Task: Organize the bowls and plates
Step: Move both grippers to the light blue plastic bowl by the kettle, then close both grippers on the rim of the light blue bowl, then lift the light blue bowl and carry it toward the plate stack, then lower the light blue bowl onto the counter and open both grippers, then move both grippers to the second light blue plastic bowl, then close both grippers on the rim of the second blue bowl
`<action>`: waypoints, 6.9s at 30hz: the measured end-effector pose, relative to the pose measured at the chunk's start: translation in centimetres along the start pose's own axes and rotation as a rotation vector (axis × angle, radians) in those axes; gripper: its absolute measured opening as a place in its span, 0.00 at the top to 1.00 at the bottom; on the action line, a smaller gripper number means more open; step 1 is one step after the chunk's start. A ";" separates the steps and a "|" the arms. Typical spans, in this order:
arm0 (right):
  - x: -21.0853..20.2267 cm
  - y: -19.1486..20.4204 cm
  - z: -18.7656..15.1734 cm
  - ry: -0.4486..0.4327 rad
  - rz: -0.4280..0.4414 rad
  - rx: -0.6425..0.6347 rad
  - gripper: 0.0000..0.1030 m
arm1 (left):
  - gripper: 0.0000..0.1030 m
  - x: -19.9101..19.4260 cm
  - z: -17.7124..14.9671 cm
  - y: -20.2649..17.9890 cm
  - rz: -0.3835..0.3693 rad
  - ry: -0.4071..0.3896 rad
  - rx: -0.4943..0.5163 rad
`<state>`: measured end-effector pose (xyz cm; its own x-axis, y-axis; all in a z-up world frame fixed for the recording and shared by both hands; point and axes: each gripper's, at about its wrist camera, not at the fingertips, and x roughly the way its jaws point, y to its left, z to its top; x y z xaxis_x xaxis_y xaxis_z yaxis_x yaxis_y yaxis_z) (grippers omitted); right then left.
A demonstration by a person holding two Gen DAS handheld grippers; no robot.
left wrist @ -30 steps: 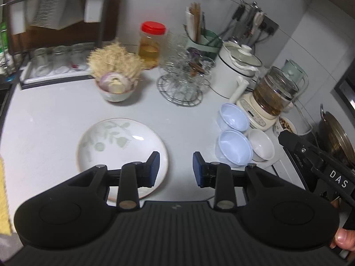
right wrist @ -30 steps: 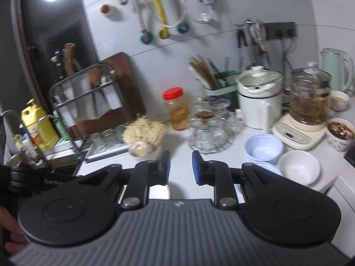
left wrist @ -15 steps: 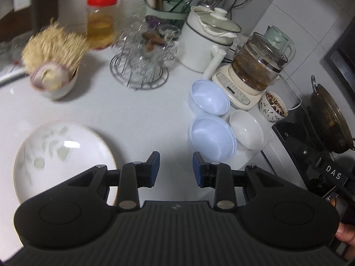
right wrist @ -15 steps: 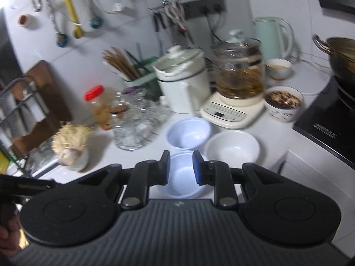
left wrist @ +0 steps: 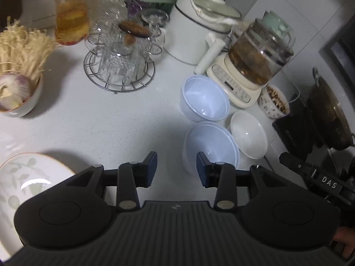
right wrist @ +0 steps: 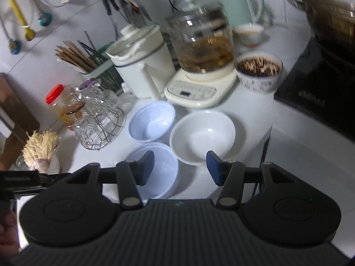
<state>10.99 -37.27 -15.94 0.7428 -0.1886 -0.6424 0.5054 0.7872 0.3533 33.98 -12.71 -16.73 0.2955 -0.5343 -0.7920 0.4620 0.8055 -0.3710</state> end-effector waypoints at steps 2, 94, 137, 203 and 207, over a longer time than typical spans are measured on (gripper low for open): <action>1.1 -0.3 -0.1 0.032 0.020 0.016 0.47 | 0.56 1.4 0.1 -0.1 0.002 0.016 -0.010; 9.2 6.4 1.5 0.348 0.452 -0.360 0.58 | 0.63 -2.4 -7.5 0.1 0.295 -0.174 -0.375; -4.7 4.5 6.6 -0.008 0.313 -0.405 0.58 | 0.60 -8.0 -1.7 -8.4 0.113 -0.234 -0.131; 18.7 2.0 12.7 0.361 0.180 -0.269 0.65 | 0.62 13.8 10.3 -4.4 0.160 0.028 -0.225; 20.1 1.9 12.4 0.385 0.171 -0.273 0.72 | 0.67 15.0 10.0 -4.3 0.171 0.040 -0.244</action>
<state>32.34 -46.89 -19.79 0.5631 0.1467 -0.8133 0.2188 0.9225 0.3179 44.82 -26.77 -22.15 0.3160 -0.3787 -0.8699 0.1924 0.9234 -0.3321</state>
